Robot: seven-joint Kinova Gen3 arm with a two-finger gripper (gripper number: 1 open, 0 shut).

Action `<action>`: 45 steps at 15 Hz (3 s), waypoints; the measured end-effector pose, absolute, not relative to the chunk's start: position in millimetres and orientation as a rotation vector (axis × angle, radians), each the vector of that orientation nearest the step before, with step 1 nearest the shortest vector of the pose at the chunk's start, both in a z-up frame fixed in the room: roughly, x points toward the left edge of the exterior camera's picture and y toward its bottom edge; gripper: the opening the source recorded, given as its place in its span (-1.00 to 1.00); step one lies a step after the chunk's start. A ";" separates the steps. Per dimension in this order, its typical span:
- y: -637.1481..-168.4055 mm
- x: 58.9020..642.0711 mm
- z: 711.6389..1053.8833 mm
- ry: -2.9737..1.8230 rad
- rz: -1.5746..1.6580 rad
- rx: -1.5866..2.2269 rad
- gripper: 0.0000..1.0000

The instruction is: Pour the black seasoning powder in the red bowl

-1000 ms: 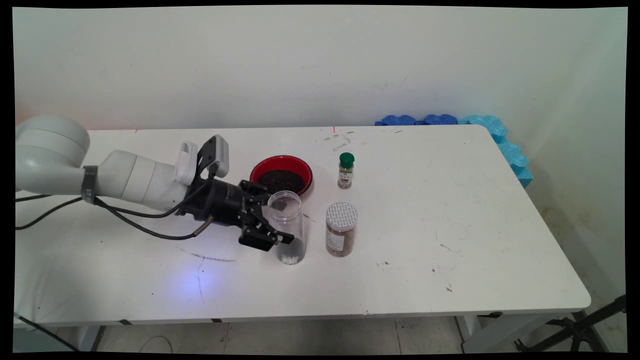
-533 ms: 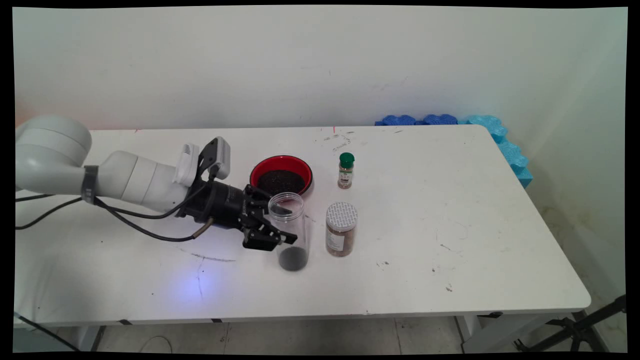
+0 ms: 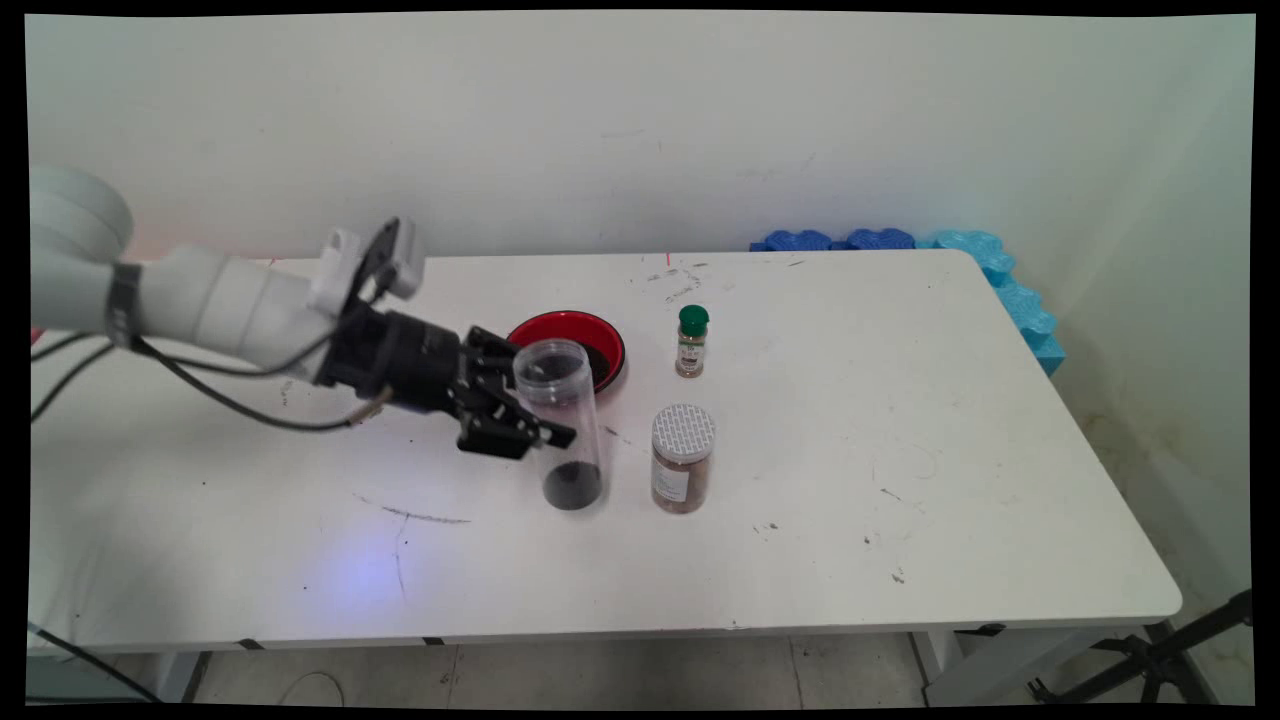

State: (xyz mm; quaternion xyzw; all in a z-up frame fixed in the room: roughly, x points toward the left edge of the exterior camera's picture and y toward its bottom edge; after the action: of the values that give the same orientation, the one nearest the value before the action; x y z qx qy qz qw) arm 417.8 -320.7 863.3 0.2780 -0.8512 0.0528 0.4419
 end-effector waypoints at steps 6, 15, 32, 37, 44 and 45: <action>-334.4 437.9 914.7 -2.022 -0.046 0.844 -1.00; -378.7 465.0 954.7 -1.799 -0.270 1.120 -1.00; -430.4 486.8 935.1 -1.133 -0.732 1.824 -1.00; -428.8 491.6 926.4 -0.961 -0.849 1.947 -1.00; -425.8 501.1 914.9 -0.687 -1.008 2.085 -1.00; -425.2 502.0 913.1 -0.655 -1.029 2.100 -1.00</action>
State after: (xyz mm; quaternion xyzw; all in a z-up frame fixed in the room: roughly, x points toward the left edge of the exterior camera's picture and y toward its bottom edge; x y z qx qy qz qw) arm 502.0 -425.2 913.1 0.8103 -0.2528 -0.3972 0.3489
